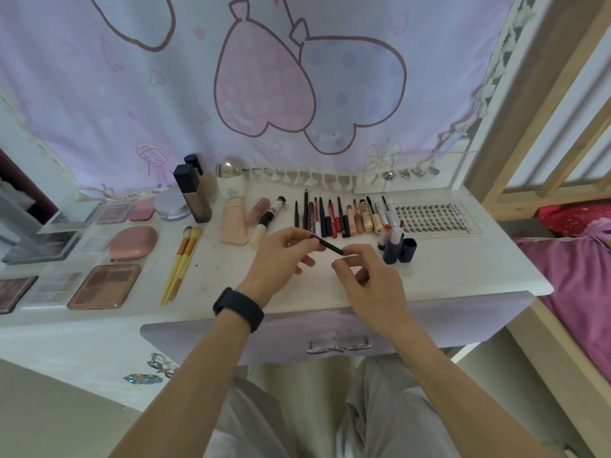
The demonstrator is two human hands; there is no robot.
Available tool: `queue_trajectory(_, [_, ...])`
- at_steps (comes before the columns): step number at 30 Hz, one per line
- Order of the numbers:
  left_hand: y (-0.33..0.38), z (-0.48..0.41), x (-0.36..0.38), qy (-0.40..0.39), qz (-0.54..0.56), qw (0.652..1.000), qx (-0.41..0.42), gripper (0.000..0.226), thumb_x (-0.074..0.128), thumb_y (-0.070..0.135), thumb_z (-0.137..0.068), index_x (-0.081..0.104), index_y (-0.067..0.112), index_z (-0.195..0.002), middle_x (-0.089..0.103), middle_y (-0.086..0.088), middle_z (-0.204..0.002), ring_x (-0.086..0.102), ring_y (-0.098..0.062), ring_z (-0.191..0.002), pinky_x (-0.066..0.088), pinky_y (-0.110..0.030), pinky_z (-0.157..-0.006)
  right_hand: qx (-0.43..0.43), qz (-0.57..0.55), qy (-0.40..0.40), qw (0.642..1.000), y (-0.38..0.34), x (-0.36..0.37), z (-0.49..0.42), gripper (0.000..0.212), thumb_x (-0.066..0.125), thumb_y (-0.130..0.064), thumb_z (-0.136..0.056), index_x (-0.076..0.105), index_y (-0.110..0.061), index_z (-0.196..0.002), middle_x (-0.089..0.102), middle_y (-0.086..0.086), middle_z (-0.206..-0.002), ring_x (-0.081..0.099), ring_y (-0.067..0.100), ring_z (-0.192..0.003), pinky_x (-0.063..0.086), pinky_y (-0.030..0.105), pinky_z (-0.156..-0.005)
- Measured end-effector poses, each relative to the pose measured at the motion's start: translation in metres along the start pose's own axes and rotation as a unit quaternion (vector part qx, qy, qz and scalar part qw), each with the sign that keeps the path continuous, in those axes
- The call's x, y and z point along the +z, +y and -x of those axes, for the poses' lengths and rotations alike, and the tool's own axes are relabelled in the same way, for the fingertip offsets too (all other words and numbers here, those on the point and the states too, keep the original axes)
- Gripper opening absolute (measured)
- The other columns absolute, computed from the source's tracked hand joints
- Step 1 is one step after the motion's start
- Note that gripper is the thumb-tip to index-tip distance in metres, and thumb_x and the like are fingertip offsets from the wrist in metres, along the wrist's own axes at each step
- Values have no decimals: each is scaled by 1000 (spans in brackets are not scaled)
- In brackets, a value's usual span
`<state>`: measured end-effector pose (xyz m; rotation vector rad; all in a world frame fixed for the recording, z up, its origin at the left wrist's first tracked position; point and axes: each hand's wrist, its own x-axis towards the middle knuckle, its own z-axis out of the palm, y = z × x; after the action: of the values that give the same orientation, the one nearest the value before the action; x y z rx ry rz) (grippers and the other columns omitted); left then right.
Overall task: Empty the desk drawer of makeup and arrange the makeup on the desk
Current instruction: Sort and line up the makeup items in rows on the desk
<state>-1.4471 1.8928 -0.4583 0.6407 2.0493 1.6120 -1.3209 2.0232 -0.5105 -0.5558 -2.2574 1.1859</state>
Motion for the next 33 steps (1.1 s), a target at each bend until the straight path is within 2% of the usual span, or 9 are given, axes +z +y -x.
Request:
queue_trajectory(2, [1,-9,-10,39,-29,999,-1,9,64,27,-94,67,20,-99,73,22,-101,69,-6,-69,52,-27,-65,8,13,0,1000,1,0,-2,15,61,-42,-98,52,-41,-111,64,-35,-94,61,4,-64,44,19,-60])
queue_trajectory(4, [2,-20,-21,80,-84,993,-10,11,64,27,-92,70,18,-91,55,30,-128,67,-5,-65,48,-24,-64,9,35,-6,999,2,1,-2,15,60,-41,-98,55,-37,-112,61,-39,-94,61,3,-67,41,16,-60])
queue_trajectory(6, [4,-30,-30,103,-134,985,-18,12,64,26,-91,70,18,-83,44,26,-143,65,-5,-69,46,-21,-62,-8,70,-10,997,2,4,0,19,58,-41,-98,58,-32,-115,64,-33,-90,60,2,-68,41,16,-61])
queue_trajectory(8, [7,-40,-37,111,-181,977,-24,14,63,26,-90,68,20,-78,50,16,-146,66,-7,-85,49,-22,-65,-31,108,-9,994,1,6,1,21,56,-42,-98,60,-31,-115,65,-27,-91,58,1,-64,41,18,-62])
queue_trajectory(12, [16,-59,-44,98,-315,943,-47,19,63,24,-86,76,12,-80,62,9,-126,63,-17,-107,54,-40,-92,-93,221,-21,971,-4,14,-5,19,54,-39,-99,62,-27,-112,63,-13,-103,58,6,-75,44,26,-62])
queue_trajectory(15, [18,-71,-40,98,-407,907,-36,19,63,26,-87,76,12,-86,56,8,-96,63,-20,-94,51,-32,-81,-131,311,-1,941,-3,20,-4,20,50,-36,-98,64,-23,-106,59,-3,-98,53,17,-76,40,28,-57])
queue_trajectory(19, [16,-80,-31,108,-470,875,-29,25,63,37,-90,75,19,-78,71,1,-80,66,-19,-75,47,-26,-62,-166,333,38,927,5,19,-2,25,47,-37,-94,67,-24,-104,60,-1,-98,49,20,-87,38,34,-72])
queue_trajectory(26, [8,-87,-23,128,-447,884,-41,23,67,39,-91,59,23,-77,64,-1,-77,52,-11,-60,30,-22,-47,-143,322,4,936,4,17,-2,30,44,-40,-95,67,-27,-109,62,-4,-113,55,19,-106,40,36,-91])
queue_trajectory(33, [3,-87,-24,119,-431,893,-51,23,68,28,-86,63,13,-102,65,0,-89,52,-11,-66,31,-21,-49,-145,308,-4,940,4,15,-1,30,45,-40,-95,67,-26,-112,63,-4,-116,56,19,-108,44,35,-93])
